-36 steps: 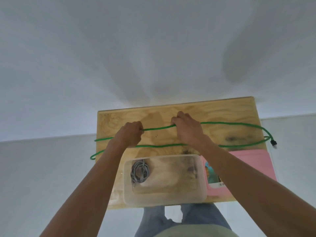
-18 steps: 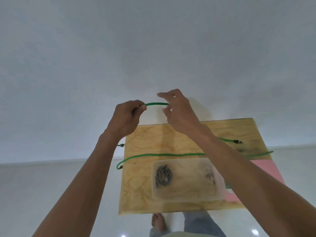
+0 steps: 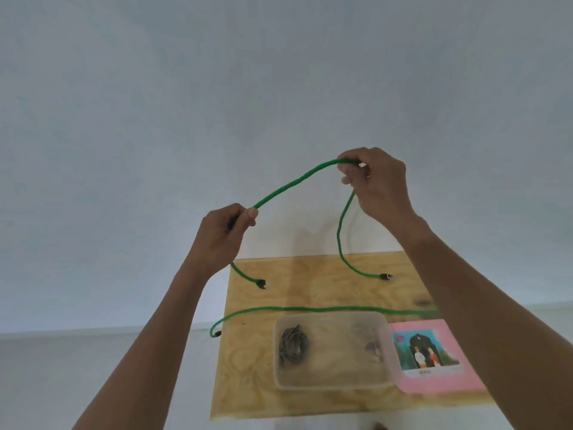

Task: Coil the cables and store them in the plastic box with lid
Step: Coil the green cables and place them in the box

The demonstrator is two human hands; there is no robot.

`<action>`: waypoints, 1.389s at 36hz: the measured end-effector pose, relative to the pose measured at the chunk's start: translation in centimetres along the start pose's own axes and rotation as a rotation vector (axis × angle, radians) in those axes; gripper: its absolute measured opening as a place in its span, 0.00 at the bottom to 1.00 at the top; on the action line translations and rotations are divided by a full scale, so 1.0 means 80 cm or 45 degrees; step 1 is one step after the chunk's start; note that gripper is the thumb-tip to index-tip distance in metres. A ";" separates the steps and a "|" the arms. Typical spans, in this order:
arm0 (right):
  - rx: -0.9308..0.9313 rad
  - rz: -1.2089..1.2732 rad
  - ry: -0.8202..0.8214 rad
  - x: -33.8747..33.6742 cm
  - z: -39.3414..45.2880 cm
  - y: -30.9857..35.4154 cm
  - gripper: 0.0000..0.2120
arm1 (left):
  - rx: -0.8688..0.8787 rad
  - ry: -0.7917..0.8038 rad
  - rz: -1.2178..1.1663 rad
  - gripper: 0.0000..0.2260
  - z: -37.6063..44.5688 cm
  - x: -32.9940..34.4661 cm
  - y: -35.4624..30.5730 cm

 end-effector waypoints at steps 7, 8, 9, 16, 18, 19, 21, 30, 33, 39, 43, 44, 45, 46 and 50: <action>0.281 0.156 -0.185 -0.093 0.044 -0.056 0.05 | -0.181 -0.060 0.058 0.18 -0.014 0.008 0.027; 0.303 0.130 -0.164 -0.099 0.048 -0.066 0.05 | -0.203 -0.061 0.057 0.19 -0.014 0.013 0.028; 0.323 0.090 -0.133 -0.103 0.051 -0.077 0.04 | -0.227 -0.074 0.057 0.19 -0.013 0.019 0.026; 0.413 -0.234 0.181 -0.083 0.056 -0.141 0.16 | -0.439 -0.362 -0.434 0.18 0.010 0.084 -0.027; 0.387 -0.372 0.250 -0.074 0.048 -0.140 0.23 | -0.458 -0.391 -0.569 0.17 0.021 0.102 -0.048; 0.353 -0.374 0.251 -0.071 0.043 -0.135 0.25 | -0.452 -0.386 -0.603 0.16 0.028 0.110 -0.060; 0.176 -0.280 0.244 -0.064 0.030 -0.110 0.25 | -0.437 -0.362 -0.627 0.15 0.040 0.126 -0.083; -0.351 -0.011 0.284 -0.049 0.024 -0.025 0.15 | -0.355 -0.151 -0.891 0.12 0.070 0.164 -0.167; -0.393 0.031 0.218 -0.059 0.038 -0.014 0.09 | -0.369 -0.068 -1.001 0.13 0.069 0.168 -0.179; -0.366 0.204 0.334 -0.060 0.053 0.004 0.08 | -0.316 0.145 -1.196 0.12 0.064 0.176 -0.200; -0.335 0.288 0.459 -0.052 0.055 0.013 0.08 | -0.239 0.252 -1.177 0.12 0.066 0.170 -0.204; -0.320 0.324 0.491 -0.050 0.056 0.014 0.08 | -0.235 0.247 -1.200 0.12 0.067 0.168 -0.204; -0.297 0.351 0.520 -0.048 0.058 0.014 0.08 | -0.227 0.234 -1.246 0.12 0.069 0.167 -0.206; -0.274 0.359 0.541 -0.045 0.060 0.014 0.09 | -0.217 0.211 -1.308 0.12 0.070 0.166 -0.209; -0.099 0.507 0.730 -0.021 0.057 0.015 0.15 | -0.198 0.042 -1.551 0.11 0.079 0.166 -0.224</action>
Point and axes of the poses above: each hand's wrist, its own z-axis towards the middle knuckle, its own x-axis out of the palm, y = z × x, the point moved 7 cm from there along z, towards the middle knuckle, and after that the axes turned 10 degrees about x, right-handed, at the moved point
